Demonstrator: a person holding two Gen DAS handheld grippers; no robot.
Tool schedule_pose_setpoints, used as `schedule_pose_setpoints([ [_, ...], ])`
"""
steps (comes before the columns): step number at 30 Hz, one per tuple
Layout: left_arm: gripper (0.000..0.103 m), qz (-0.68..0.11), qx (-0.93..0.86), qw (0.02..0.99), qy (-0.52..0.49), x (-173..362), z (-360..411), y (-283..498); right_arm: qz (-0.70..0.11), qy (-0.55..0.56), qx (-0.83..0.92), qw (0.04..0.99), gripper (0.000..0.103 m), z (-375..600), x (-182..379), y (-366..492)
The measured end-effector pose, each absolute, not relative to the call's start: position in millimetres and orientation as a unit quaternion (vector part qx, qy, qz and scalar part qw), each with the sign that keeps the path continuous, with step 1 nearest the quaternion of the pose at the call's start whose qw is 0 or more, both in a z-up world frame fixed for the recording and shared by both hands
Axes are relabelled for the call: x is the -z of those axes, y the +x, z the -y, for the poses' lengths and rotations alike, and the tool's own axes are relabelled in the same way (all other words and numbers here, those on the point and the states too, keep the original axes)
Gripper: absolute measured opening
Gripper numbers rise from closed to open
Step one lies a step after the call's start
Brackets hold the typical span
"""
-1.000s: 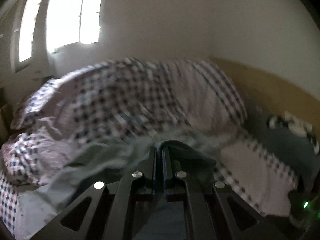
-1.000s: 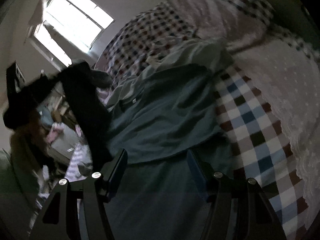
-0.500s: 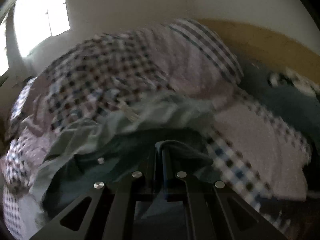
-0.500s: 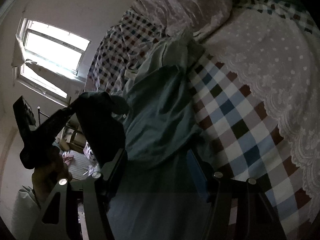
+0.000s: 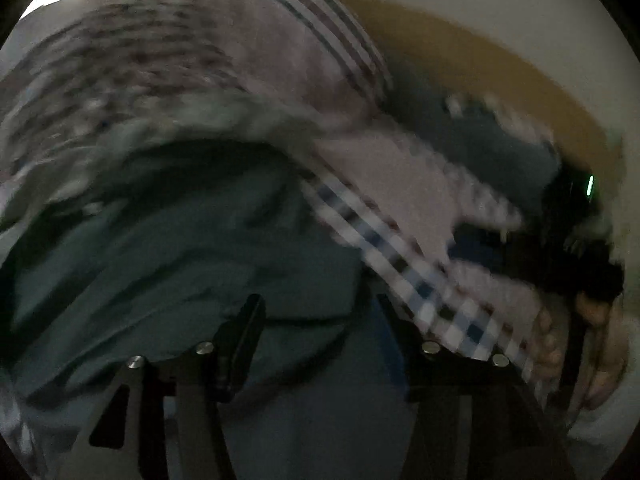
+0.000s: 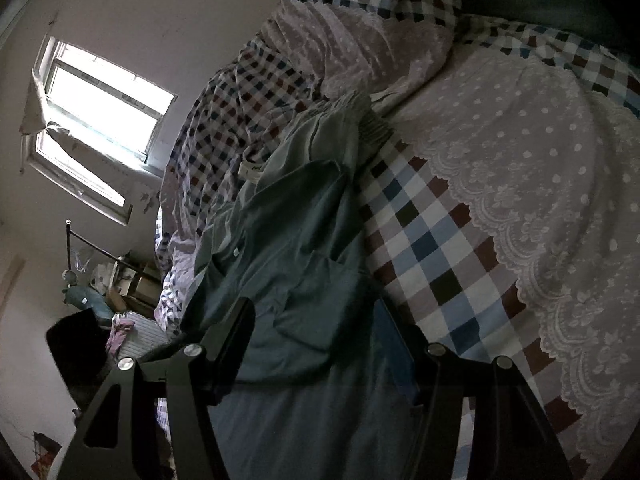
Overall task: Fold clothes
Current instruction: 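Release the sleeve onto the sweatshirt with the left tool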
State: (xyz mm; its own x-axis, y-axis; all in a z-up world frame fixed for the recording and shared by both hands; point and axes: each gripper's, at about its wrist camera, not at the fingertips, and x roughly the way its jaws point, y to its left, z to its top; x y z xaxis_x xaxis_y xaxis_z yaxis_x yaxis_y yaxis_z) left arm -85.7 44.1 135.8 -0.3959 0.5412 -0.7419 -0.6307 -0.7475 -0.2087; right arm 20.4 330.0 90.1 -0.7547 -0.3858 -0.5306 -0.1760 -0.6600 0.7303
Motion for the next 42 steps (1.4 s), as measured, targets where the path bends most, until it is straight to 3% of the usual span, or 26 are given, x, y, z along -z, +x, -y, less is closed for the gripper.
schedule_pose_setpoints([
  [4, 0.078, 0.044, -0.892, 0.259, -0.368, -173.0, 69.0, -90.0, 0.405, 0.346, 0.843, 0.066, 0.066, -328.9, -90.2, 20.5],
  [8, 0.08, 0.075, -0.915, 0.147, -0.367, -171.8, 167.9, -83.5, 0.402, 0.348, 0.845, 0.064, 0.066, -328.3, -89.0, 19.1],
  [12, 0.08, 0.013, -0.916, 0.072, -0.395, -141.8, 209.4, -61.5, 0.398, 0.352, 0.845, 0.063, 0.066, -324.6, -86.5, 16.6],
  [16, 0.079, -0.136, -0.901, 0.057, -0.409, -99.3, 189.3, -33.0, 0.389, 0.356, 0.847, 0.064, 0.066, -319.0, -85.8, 14.3],
  [18, 0.071, -0.204, -0.886, 0.051, -0.413, -77.1, 173.6, -27.1, 0.383, 0.358, 0.849, 0.065, 0.066, -315.7, -85.8, 13.1],
  [20, 0.053, -0.242, -0.875, 0.045, -0.416, -61.3, 164.1, -25.7, 0.377, 0.36, 0.851, 0.064, 0.066, -312.9, -85.7, 11.9],
  [30, 0.05, -0.356, -0.837, 0.05, -0.413, -16.9, 134.3, -43.1, 0.372, 0.365, 0.851, 0.068, 0.066, -307.1, -81.6, 6.7],
  [32, 0.028, -0.365, -0.833, 0.045, -0.413, -12.6, 131.5, -47.2, 0.372, 0.366, 0.851, 0.068, 0.066, -307.0, -81.2, 6.5],
  [37, 0.004, -0.364, -0.839, 0.021, -0.404, -9.6, 132.3, -57.2, 0.371, 0.365, 0.851, 0.068, 0.066, -305.9, -81.4, 7.1],
  [42, 0.0, -0.286, -0.873, -0.003, -0.394, -25.3, 153.4, -62.9, 0.368, 0.366, 0.852, 0.067, 0.066, -305.6, -81.4, 6.4],
])
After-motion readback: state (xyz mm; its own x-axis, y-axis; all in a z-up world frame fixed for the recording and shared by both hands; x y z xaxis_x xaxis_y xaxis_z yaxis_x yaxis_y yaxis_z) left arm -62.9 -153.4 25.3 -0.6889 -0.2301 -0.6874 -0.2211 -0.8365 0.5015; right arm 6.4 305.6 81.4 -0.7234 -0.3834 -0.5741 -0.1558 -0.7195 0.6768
